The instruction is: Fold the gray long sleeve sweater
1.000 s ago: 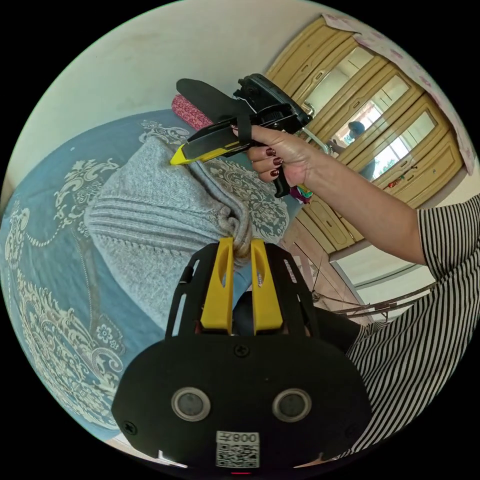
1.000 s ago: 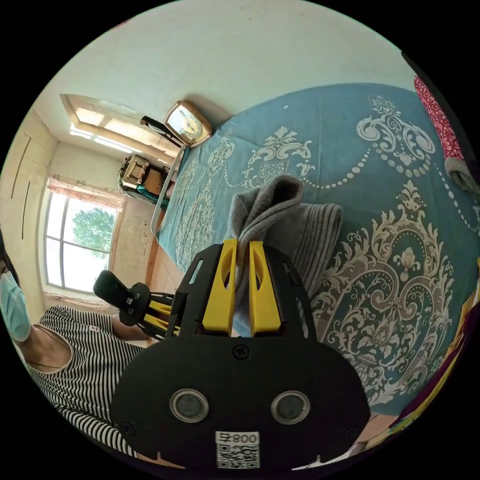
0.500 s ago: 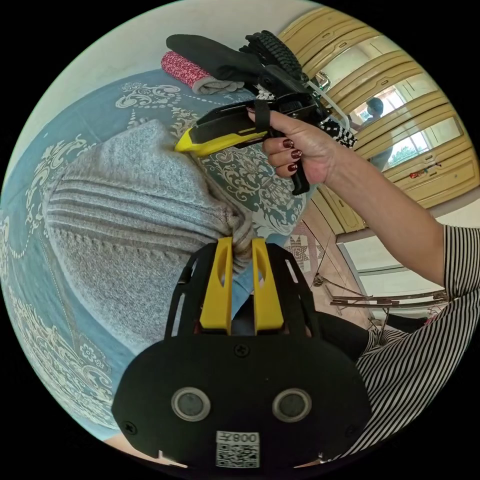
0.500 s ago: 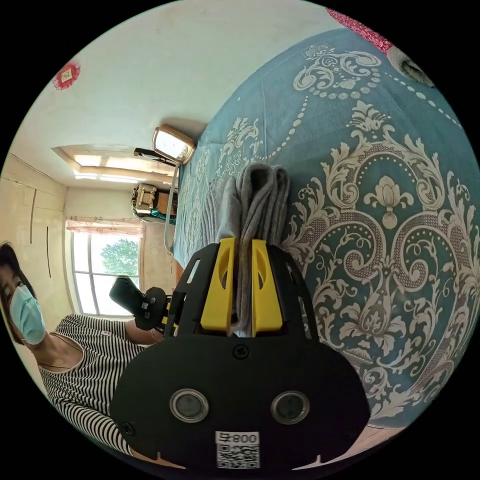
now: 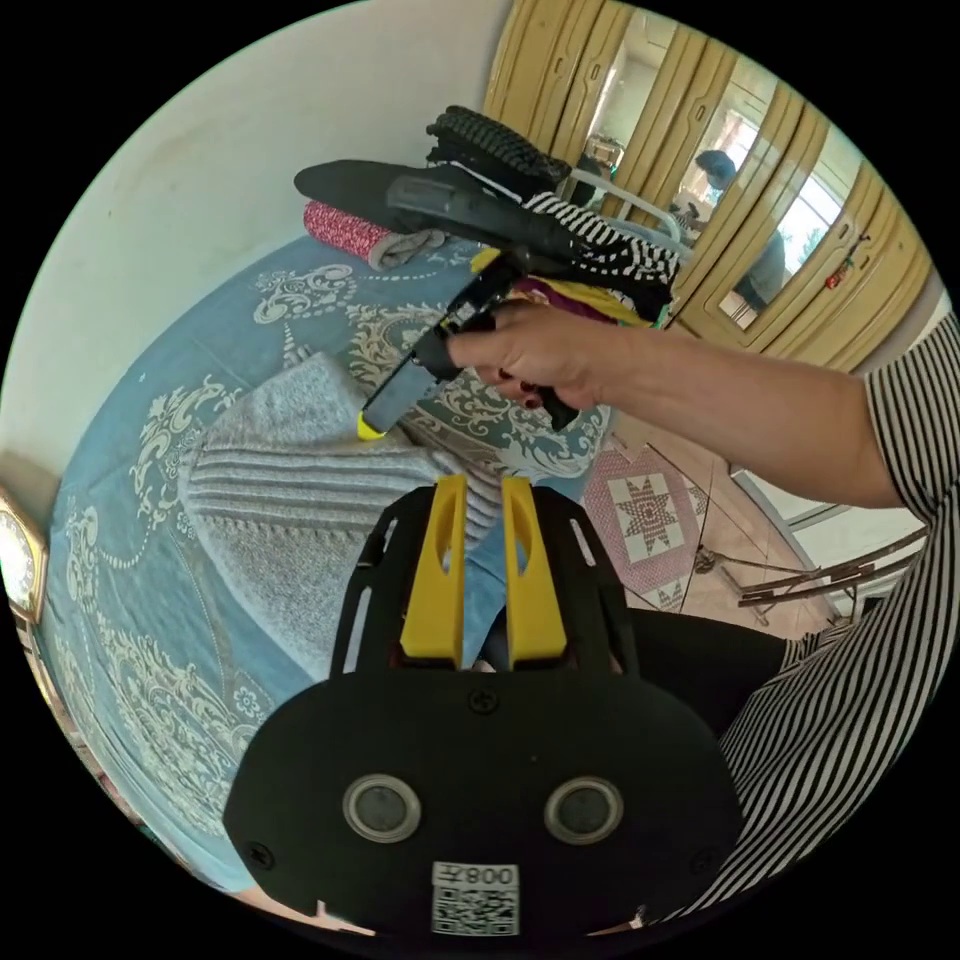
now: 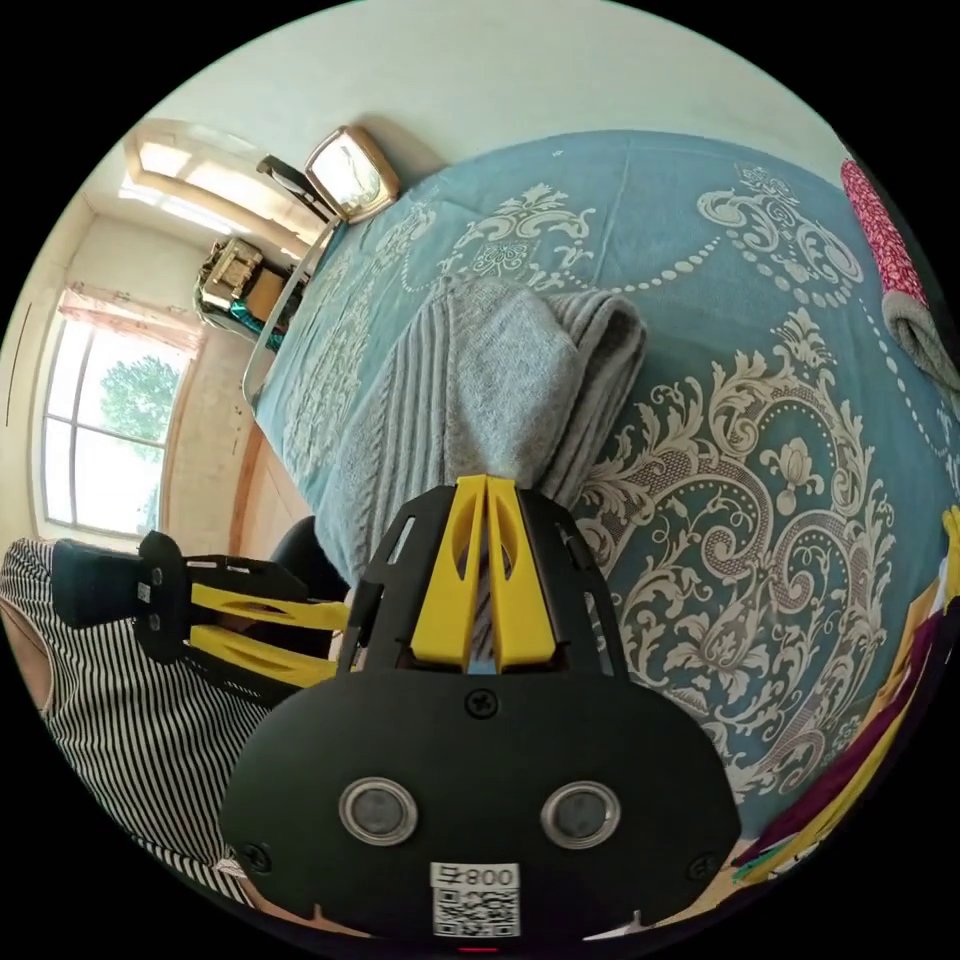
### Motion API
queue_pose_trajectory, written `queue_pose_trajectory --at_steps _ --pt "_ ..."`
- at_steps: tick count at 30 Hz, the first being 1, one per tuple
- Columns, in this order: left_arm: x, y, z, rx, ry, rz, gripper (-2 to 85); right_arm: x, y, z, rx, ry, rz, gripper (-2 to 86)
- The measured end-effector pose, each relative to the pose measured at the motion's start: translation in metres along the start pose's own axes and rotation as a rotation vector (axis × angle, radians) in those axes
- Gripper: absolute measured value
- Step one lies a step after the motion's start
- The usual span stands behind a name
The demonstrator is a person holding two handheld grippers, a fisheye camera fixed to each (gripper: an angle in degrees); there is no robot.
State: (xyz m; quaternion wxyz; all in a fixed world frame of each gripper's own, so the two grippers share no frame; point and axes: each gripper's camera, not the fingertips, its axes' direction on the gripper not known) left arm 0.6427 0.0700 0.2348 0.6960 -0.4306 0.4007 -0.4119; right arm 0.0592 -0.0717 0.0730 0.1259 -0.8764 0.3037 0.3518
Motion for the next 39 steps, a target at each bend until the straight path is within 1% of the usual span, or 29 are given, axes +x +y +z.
queue_pose_trajectory --at_steps 1,2,3,5,6,7,8,12,13,15,16,19,21,24,26,28,30,31,33,34,35,37,39 --pt "-0.002 0.001 -0.001 0.029 0.019 -0.014 4.2 0.006 0.003 0.003 0.021 -0.032 0.022 0.0" --pt "-0.006 -0.001 0.007 0.017 0.035 -0.037 3.4 0.012 0.006 0.006 0.037 -0.065 0.039 0.0" --pt "-0.008 -0.002 0.014 -0.008 0.042 -0.051 3.0 0.014 0.007 0.008 0.045 -0.084 0.049 0.0" --pt "-0.017 -0.006 0.053 -0.137 0.089 -0.065 1.6 0.016 0.007 0.013 0.064 -0.127 0.072 0.0" --pt "-0.018 -0.006 0.059 -0.148 0.110 -0.069 1.4 0.015 0.006 0.012 0.073 -0.130 0.072 0.0" --pt "-0.022 -0.007 0.062 -0.131 0.151 -0.090 0.9 0.008 0.004 0.009 0.097 -0.121 0.067 0.0" --pt "-0.022 -0.008 0.060 -0.120 0.150 -0.090 0.7 0.000 -0.001 0.005 0.120 -0.101 0.057 0.0" --pt "-0.014 -0.010 0.051 -0.093 0.104 -0.059 0.3 -0.017 -0.027 0.001 0.191 -0.020 0.035 0.0" --pt "-0.012 -0.010 0.050 -0.085 0.090 -0.055 0.2 -0.017 -0.040 0.008 0.187 0.028 0.048 0.0" --pt "-0.012 -0.010 0.058 -0.111 0.083 -0.054 0.2 -0.009 -0.059 0.027 0.158 0.042 0.075 0.1" --pt "-0.014 -0.010 0.066 -0.133 0.096 -0.058 0.2 -0.002 -0.071 0.045 0.111 0.056 0.097 0.1" --pt "-0.022 -0.008 0.072 -0.134 0.134 -0.076 0.1 0.005 -0.083 0.061 0.107 0.002 0.141 0.0" --pt "-0.022 -0.006 0.067 -0.119 0.127 -0.071 0.1 -0.006 -0.083 0.059 0.112 0.026 0.127 0.0" --pt "-0.016 0.007 0.047 -0.042 0.084 -0.051 0.2 -0.032 -0.069 0.048 0.142 0.069 0.089 0.0" --pt "-0.015 0.024 0.035 -0.015 0.054 -0.058 0.2 -0.057 -0.045 0.038 0.190 0.030 0.059 0.0" --pt "-0.017 0.038 0.031 -0.015 0.026 -0.075 0.3 -0.080 -0.026 0.040 0.184 0.018 0.029 0.0" --pt "-0.024 0.051 0.034 -0.042 -0.002 -0.115 0.3 -0.104 -0.008 0.050 0.172 0.002 -0.004 0.0" --pt "-0.031 0.057 0.042 -0.083 -0.006 -0.149 0.3 -0.116 0.001 0.063 0.141 -0.003 -0.011 0.1" --pt "-0.042 0.065 0.060 -0.153 0.013 -0.183 0.3 -0.126 0.006 0.091 0.064 0.018 -0.009 0.1" --pt "-0.049 0.069 0.072 -0.182 0.043 -0.192 0.3 -0.126 0.007 0.112 0.016 0.072 0.006 0.1" --pt "-0.054 0.073 0.079 -0.207 0.083 -0.200 0.3 -0.122 0.007 0.129 -0.010 0.084 0.025 0.1" --pt "-0.059 0.078 0.077 -0.208 0.092 -0.216 0.3 -0.115 0.005 0.133 0.019 0.015 0.070 0.1" --pt "-0.061 0.087 0.063 -0.164 0.074 -0.212 0.3 -0.119 0.002 0.132 0.027 0.019 0.076 0.2"
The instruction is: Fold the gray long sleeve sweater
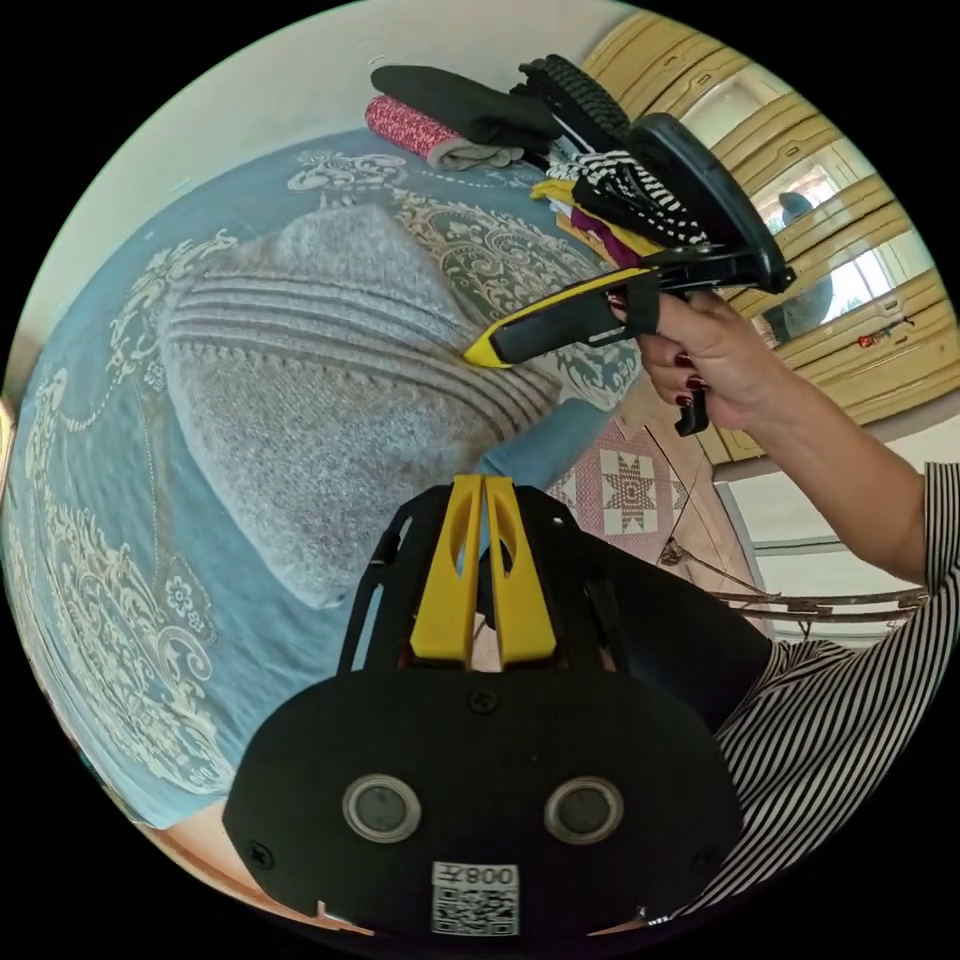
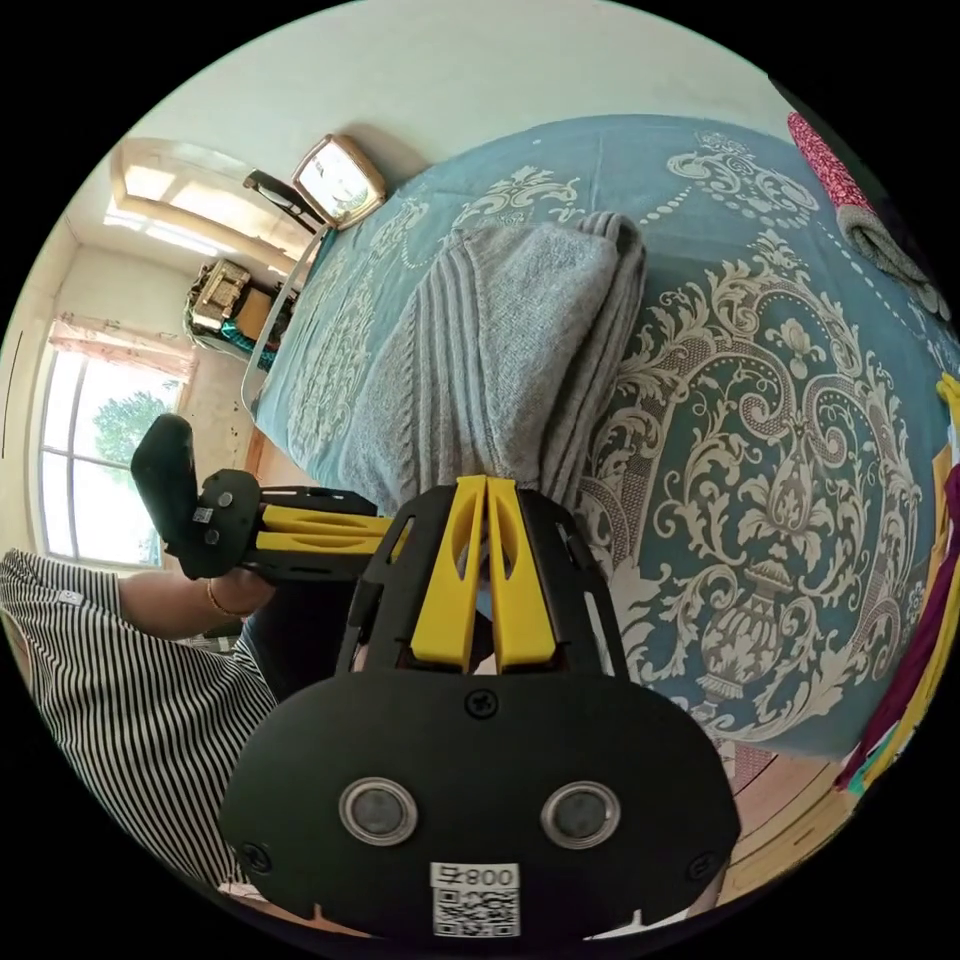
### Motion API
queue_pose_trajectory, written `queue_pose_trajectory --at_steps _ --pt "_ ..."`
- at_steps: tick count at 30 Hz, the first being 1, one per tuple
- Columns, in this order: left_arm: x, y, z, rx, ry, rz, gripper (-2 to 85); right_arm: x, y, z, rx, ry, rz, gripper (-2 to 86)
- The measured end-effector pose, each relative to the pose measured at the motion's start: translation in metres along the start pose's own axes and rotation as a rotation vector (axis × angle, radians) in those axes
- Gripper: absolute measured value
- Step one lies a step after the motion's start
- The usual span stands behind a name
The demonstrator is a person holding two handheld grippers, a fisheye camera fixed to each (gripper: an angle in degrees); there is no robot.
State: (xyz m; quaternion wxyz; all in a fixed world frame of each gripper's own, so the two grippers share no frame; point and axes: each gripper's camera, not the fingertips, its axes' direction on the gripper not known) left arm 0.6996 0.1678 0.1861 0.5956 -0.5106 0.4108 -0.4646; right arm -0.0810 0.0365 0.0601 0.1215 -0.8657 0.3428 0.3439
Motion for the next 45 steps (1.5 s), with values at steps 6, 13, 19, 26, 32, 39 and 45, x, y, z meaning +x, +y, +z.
queue_pose_trajectory --at_steps 6,13,19,26,32,39,45 --pt "-0.047 0.056 -0.026 0.073 0.041 -0.105 1.4 -0.022 0.017 -0.016 0.103 0.026 0.009 0.8" --pt "-0.162 0.119 -0.007 0.148 0.394 -0.460 11.5 0.000 0.042 0.004 0.227 -0.182 0.167 10.5" --pt "-0.242 0.141 0.034 0.197 0.654 -0.596 13.1 0.022 0.032 0.048 0.184 -0.244 0.246 13.5" --pt "-0.278 0.177 0.047 0.198 0.700 -0.624 15.4 0.049 0.021 0.084 0.204 -0.359 0.318 14.4" --pt "-0.307 0.187 0.062 0.203 0.725 -0.662 19.5 0.050 0.009 0.119 0.160 -0.367 0.309 16.1" --pt "-0.319 0.159 0.089 0.157 0.791 -0.612 18.9 0.067 0.009 0.154 0.178 -0.399 0.354 17.8" --pt "-0.326 0.158 0.102 0.142 0.831 -0.612 16.5 0.086 -0.007 0.202 0.165 -0.446 0.372 17.6"
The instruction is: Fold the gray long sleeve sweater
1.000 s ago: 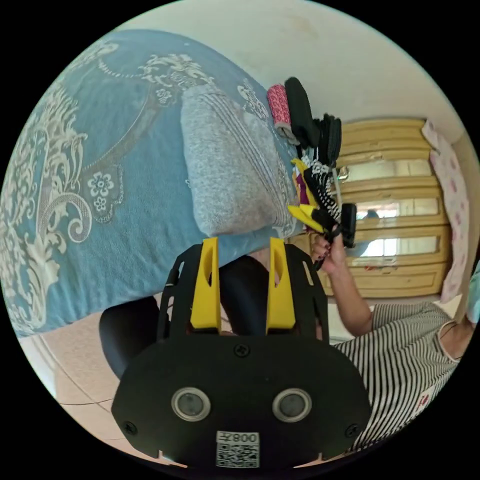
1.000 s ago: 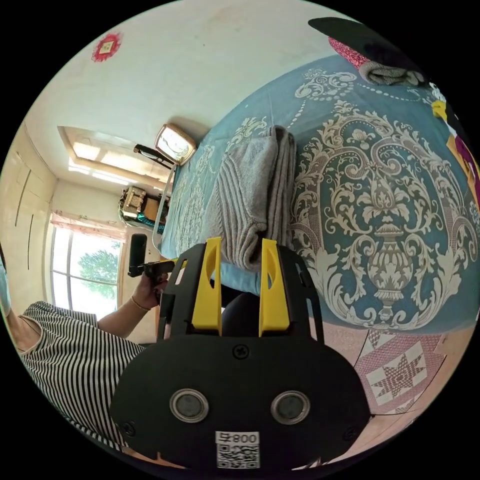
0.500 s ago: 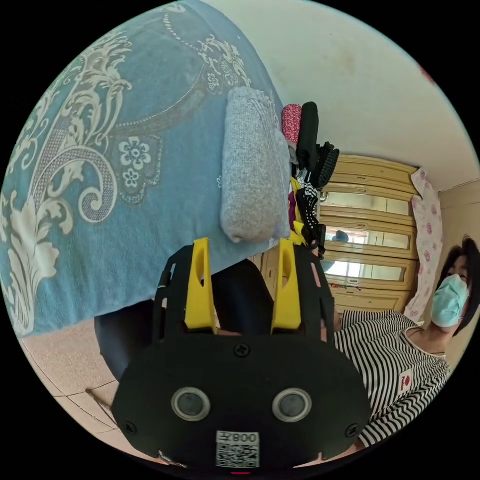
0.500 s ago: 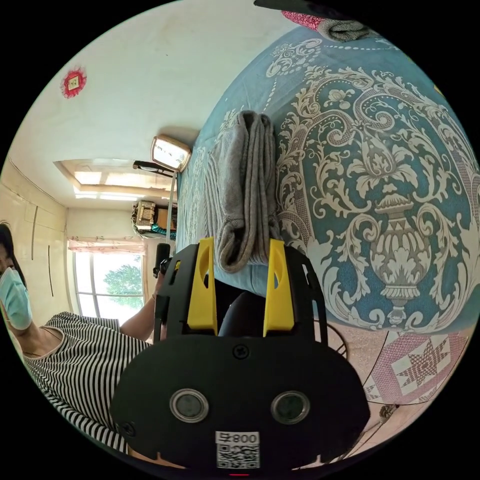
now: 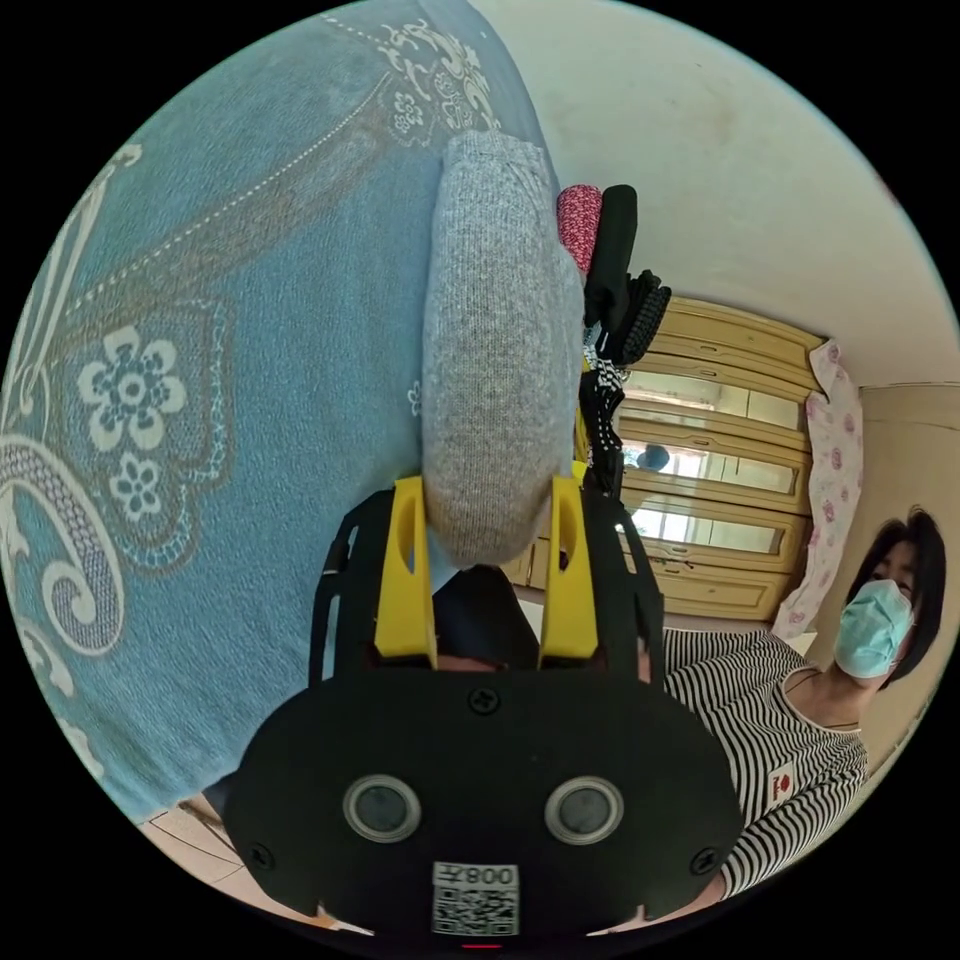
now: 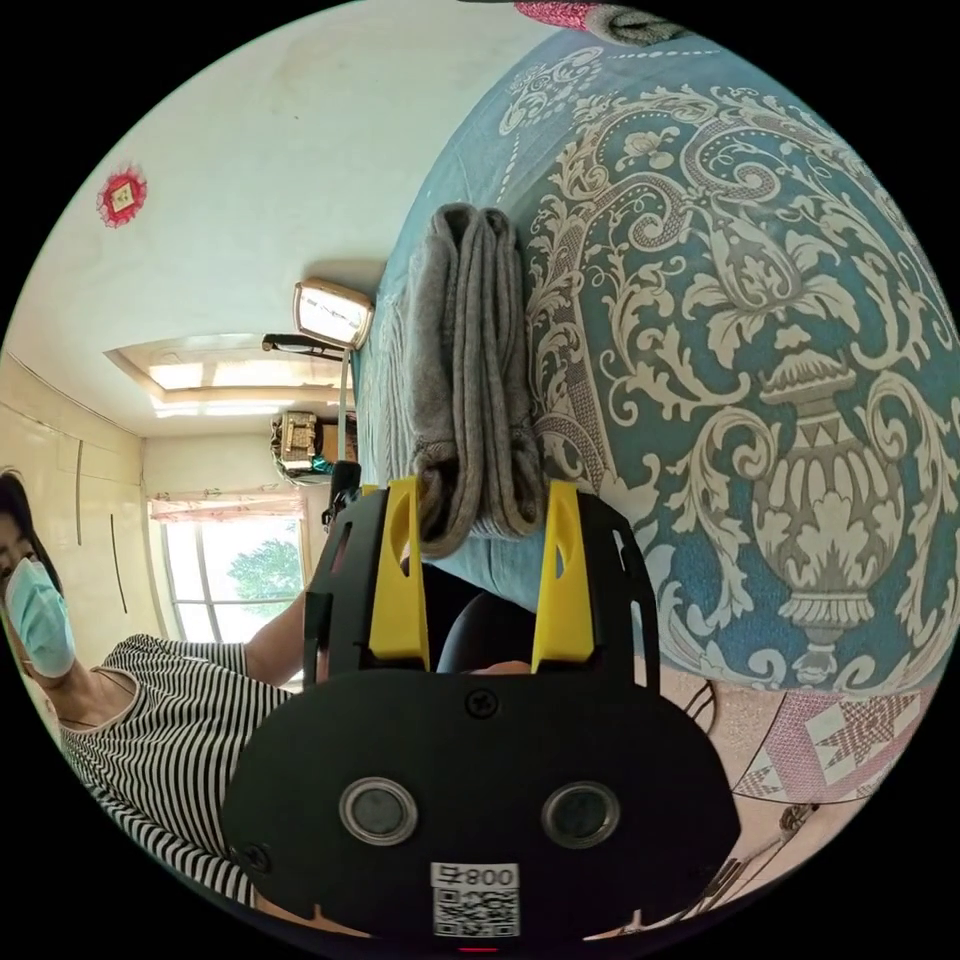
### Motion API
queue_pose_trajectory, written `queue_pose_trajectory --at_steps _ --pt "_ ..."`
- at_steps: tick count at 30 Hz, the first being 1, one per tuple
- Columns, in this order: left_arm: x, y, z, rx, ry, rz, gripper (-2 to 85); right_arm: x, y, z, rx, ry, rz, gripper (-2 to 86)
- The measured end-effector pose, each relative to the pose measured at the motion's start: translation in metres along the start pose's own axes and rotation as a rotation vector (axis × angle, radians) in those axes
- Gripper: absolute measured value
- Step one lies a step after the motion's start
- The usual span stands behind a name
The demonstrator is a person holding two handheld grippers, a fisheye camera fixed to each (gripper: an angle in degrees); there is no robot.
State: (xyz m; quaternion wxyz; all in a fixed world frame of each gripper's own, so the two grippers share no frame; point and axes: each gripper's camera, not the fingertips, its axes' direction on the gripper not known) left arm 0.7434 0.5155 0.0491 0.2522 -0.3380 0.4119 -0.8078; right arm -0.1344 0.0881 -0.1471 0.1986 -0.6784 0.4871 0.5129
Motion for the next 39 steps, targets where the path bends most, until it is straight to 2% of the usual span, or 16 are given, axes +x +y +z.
queue_pose_trajectory --at_steps 4,7,11,15,26,39 --pt "-0.003 -0.003 0.005 -0.021 0.039 -0.005 14.7 0.014 -0.014 0.027 -0.052 0.009 -0.012 16.0" --pt "0.000 0.002 0.008 0.001 0.060 -0.018 13.4 0.037 -0.020 0.044 -0.080 -0.055 0.006 12.5" --pt "0.026 0.019 0.006 0.054 0.074 0.006 12.6 0.063 -0.009 0.046 -0.035 -0.131 0.021 8.0" --pt "0.060 0.038 0.008 0.057 0.071 0.043 12.5 0.070 0.007 0.050 -0.033 -0.142 0.003 7.2" --pt "0.166 0.133 0.034 0.010 0.118 0.099 12.4 0.123 0.131 0.052 0.005 -0.301 -0.048 6.7" --pt "0.303 0.126 0.107 -0.073 0.126 0.186 12.5 0.242 0.213 0.035 0.148 -0.388 -0.093 6.6"
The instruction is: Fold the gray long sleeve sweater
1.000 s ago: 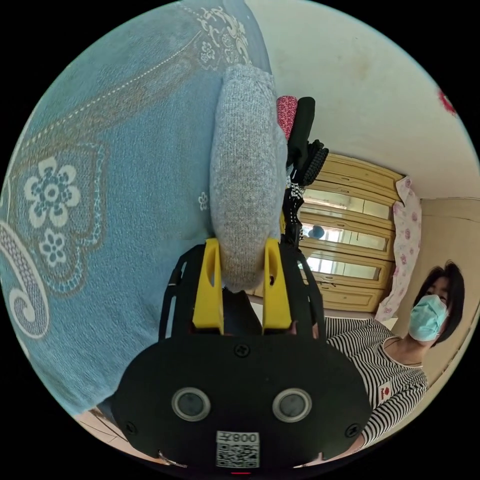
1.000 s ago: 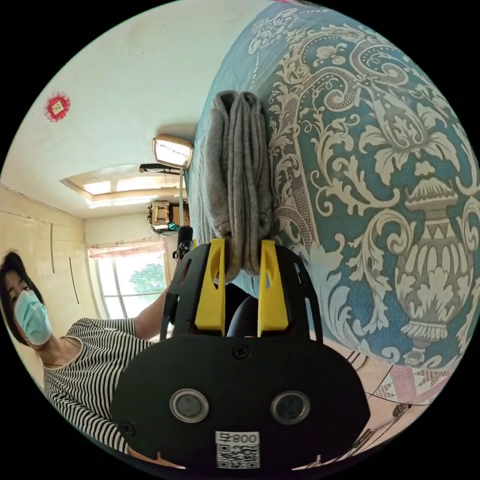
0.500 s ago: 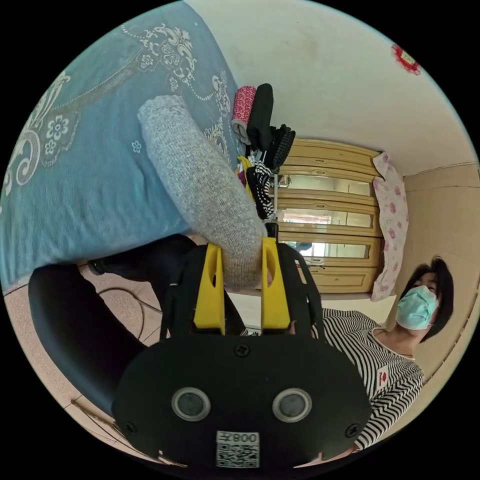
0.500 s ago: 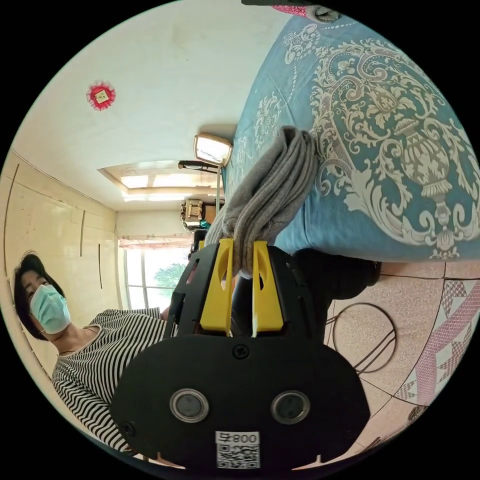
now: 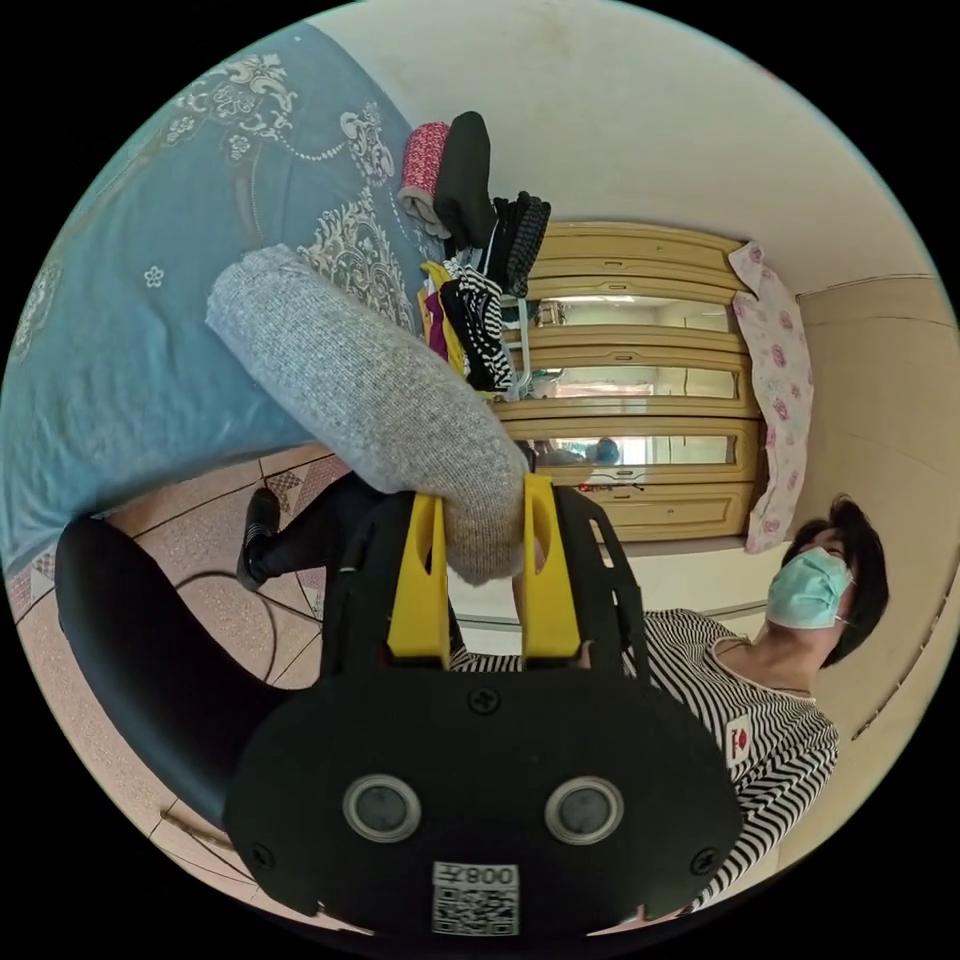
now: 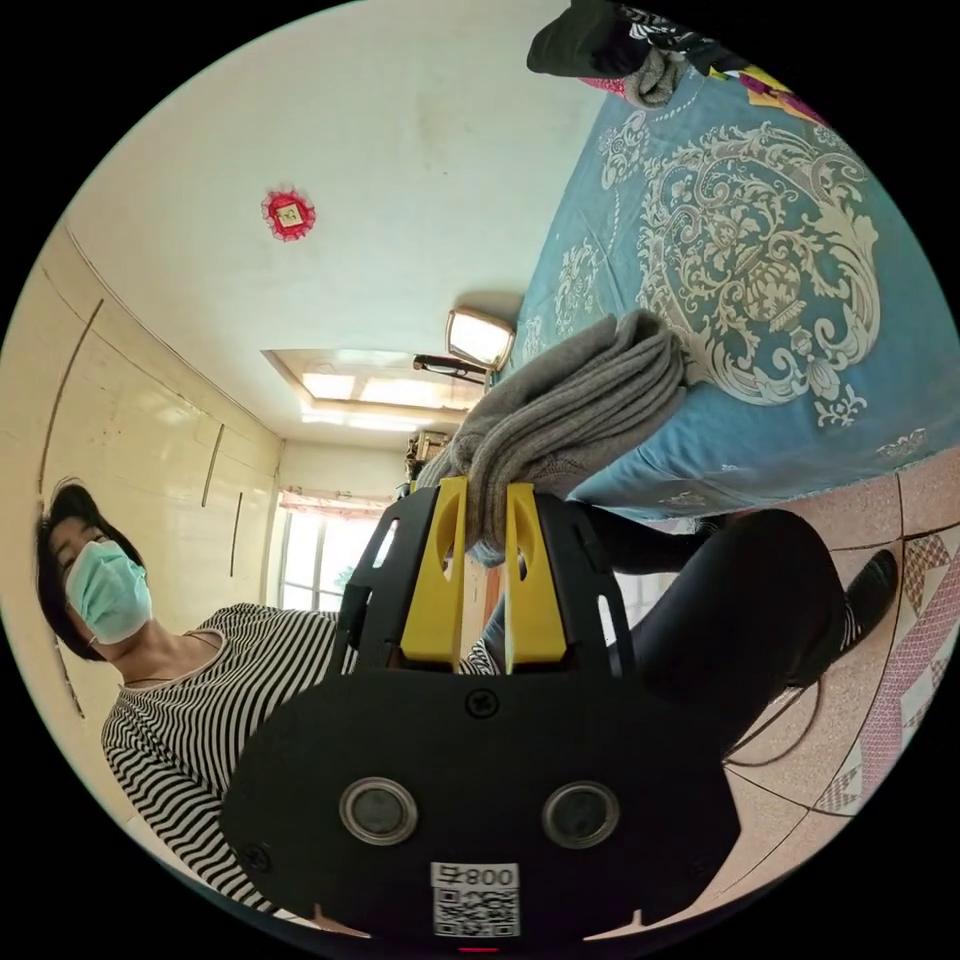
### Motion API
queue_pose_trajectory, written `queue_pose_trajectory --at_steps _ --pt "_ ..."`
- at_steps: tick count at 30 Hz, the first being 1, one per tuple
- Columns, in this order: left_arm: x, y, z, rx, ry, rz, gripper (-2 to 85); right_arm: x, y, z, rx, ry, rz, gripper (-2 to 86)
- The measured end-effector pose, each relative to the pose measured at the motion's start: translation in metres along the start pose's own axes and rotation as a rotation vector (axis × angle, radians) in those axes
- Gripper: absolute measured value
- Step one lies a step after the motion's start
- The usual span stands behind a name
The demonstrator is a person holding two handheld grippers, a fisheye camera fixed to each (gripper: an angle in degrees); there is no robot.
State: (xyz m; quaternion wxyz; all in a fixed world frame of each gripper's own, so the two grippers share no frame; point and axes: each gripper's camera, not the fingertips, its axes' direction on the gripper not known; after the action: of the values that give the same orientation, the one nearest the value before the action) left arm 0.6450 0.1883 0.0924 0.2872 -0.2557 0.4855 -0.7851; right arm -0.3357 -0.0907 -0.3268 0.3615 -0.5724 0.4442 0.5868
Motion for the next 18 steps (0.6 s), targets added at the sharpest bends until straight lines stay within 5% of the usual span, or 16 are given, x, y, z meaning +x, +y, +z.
queue_pose_trajectory --at_steps 18 --pt "0.196 -0.204 0.109 -0.118 -0.032 -0.156 12.5 0.143 -0.099 -0.083 -0.035 -0.010 0.121 6.6"
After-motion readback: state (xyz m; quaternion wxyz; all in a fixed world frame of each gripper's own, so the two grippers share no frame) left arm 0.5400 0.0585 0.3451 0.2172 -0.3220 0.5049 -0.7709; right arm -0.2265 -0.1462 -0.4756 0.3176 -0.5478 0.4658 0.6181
